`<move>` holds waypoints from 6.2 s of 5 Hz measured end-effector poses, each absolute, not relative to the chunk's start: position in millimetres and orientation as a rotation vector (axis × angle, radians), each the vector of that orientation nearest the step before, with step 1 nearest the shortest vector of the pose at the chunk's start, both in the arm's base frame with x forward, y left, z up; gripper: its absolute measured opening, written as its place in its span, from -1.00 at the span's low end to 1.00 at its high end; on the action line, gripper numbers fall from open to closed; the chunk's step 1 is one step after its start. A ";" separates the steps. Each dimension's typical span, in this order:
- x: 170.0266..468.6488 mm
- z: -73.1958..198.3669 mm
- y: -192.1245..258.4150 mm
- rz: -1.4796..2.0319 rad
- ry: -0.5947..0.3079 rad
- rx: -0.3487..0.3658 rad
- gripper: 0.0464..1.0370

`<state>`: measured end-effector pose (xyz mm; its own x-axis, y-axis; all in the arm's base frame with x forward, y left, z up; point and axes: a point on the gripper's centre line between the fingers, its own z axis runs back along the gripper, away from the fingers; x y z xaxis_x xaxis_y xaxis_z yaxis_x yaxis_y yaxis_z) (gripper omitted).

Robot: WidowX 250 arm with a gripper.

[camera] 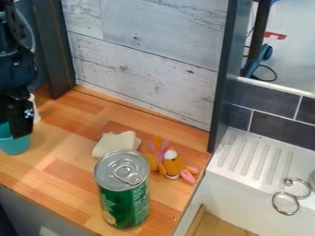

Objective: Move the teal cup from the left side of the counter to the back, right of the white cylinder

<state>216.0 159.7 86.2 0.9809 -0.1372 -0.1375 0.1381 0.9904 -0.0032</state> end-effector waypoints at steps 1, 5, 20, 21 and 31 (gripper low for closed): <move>215.7 85.8 173.6 -0.113 0.113 0.050 0.93; 238.5 50.0 190.6 -0.118 0.076 0.062 0.93; 333.1 81.7 133.8 -0.440 0.034 0.172 -0.91; 346.1 72.0 140.9 -0.429 0.064 0.174 -0.91; 256.1 104.2 168.7 -0.171 0.099 0.068 0.93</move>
